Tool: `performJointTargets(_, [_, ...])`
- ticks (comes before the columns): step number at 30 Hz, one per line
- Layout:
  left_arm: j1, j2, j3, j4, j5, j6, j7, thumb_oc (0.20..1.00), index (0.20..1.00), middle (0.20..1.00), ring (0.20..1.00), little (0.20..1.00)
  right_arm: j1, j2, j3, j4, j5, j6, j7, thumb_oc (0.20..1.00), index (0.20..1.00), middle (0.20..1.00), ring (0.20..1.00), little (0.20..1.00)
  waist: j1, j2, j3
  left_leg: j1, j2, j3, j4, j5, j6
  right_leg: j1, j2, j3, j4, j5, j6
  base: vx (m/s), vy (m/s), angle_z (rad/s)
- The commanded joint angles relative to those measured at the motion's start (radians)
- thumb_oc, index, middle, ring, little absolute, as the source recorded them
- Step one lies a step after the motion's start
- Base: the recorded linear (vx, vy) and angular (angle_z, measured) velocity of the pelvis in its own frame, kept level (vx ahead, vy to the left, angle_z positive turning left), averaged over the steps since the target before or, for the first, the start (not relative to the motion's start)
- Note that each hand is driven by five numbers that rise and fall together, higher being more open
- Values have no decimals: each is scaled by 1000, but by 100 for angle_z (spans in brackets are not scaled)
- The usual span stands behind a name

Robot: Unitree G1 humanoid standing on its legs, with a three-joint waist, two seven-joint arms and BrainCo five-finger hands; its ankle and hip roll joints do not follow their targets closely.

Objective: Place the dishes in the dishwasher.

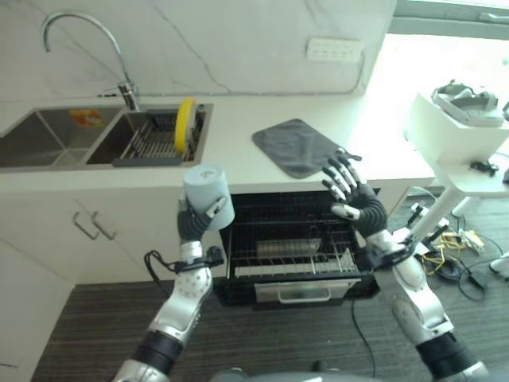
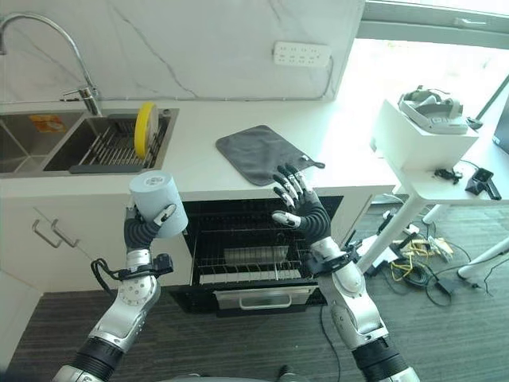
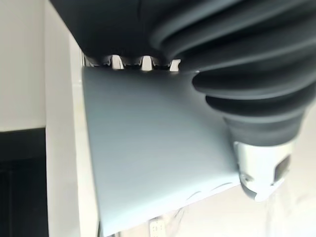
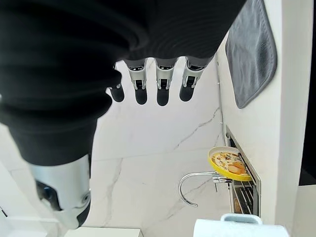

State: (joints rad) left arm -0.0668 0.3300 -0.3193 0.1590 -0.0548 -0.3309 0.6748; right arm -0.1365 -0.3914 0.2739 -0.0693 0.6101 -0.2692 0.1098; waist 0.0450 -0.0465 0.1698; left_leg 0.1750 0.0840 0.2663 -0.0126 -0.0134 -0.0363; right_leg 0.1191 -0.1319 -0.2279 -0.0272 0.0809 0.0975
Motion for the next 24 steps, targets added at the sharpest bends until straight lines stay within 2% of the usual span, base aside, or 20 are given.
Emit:
performJointTargets(1, [-120, 54, -13, -48, 115, -83, 139, 200, 200, 200, 200, 200, -92, -5, 0, -34, 52, 21, -14, 1000, 1000, 1000, 1000, 1000, 15, -24, 22, -12, 3, -27, 74, -66, -9, 32, -63, -63, 47, -63, 65, -1, -70, 17])
performJointTargets(3, [-109, 41, -11, -60, 172, -88, 166, 200, 200, 200, 200, 200, -112, -19, 14, -21, 66, 26, 0, 1000, 1000, 1000, 1000, 1000, 27, -29, 28, -18, 3, -36, 82, -67, -11, 32, -63, -63, 52, -62, 67, -15, -59, 10])
performJointTargets(5, [-130, 58, -31, -44, 221, -107, 180, 200, 200, 200, 200, 200, -139, -17, 35, -22, 76, 49, 14, 1000, 1000, 1000, 1000, 1000, 31, -34, 31, -14, 2, -36, 81, -72, -9, 40, -65, -71, 46, -60, 68, -15, -57, 8])
performJointTargets(8, [-178, 74, -63, -13, 301, -103, 241, 200, 200, 200, 200, 200, -172, -15, 58, -24, 115, 61, 0, 1000, 1000, 1000, 1000, 1000, 35, -40, 29, -15, 2, -36, 89, -76, -7, 48, -65, -75, 43, -58, 69, 4, -52, 11])
performJointTargets(12, [-193, 66, -88, -10, 432, -128, 278, 200, 200, 200, 200, 200, -204, 13, 83, -13, 144, 97, 16, 1000, 1000, 1000, 1000, 1000, 47, -43, 30, -15, -1, -41, 91, -80, -8, 57, -64, -80, 36, -57, 67, 20, -35, 5])
performJointTargets(20, [-195, 74, -111, -33, 502, -130, 279, 200, 200, 200, 200, 200, -219, 53, 127, -10, 101, 133, 0, 1000, 1000, 1000, 1000, 1000, 55, -35, 21, -6, -9, -43, 94, -85, -4, 68, -68, -74, 34, -61, 61, 39, 4, 4])
performJointTargets(24, [-200, 79, -127, -49, 491, -108, 266, 200, 200, 200, 200, 200, -238, 64, 147, -19, 54, 165, -1, 1000, 1000, 1000, 1000, 1000, 56, -30, 19, -6, -15, -45, 98, -89, -3, 69, -70, -71, 38, -65, 59, 38, 31, 1])
